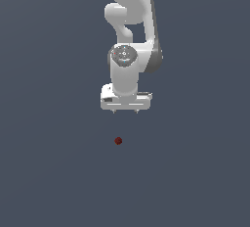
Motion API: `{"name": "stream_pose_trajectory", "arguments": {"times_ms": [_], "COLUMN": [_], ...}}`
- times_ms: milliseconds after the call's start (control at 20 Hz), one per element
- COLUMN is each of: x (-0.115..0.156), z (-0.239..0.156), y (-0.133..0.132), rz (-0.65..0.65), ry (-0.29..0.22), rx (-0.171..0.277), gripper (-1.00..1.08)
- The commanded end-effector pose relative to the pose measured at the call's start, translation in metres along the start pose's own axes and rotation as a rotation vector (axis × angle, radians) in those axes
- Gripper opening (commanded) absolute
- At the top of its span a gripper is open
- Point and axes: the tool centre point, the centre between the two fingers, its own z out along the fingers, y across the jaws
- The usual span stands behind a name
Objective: Pick up the object and move it to a goal position.
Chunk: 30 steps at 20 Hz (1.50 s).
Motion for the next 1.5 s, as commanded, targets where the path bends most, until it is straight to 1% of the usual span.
{"name": "stream_pose_trajectory", "arguments": {"times_ms": [0,150,400,500,750,950,1200,1450], "x": [0.000,0.001,0.003,0.003,0.003,0.005,0.010,0.018], "z": [0.000,-0.002,-0.010,-0.012,-0.012,-0.010,-0.007,-0.002], "y": [0.000,-0.006,-0.033,-0.039,-0.038,-0.036,-0.034,-0.029], "rz": [0.000,-0.013,-0.065,-0.071,-0.071,-0.096,-0.157,-0.248], "ry": [0.000,0.002,0.011,0.013,0.013,0.013,0.015,0.017], "rx": [0.000,0.001,0.004,0.005,0.005,0.004,0.000,-0.005], "gripper": [1.00,1.00,1.00,1.00,1.00,1.00,1.00,1.00]}}
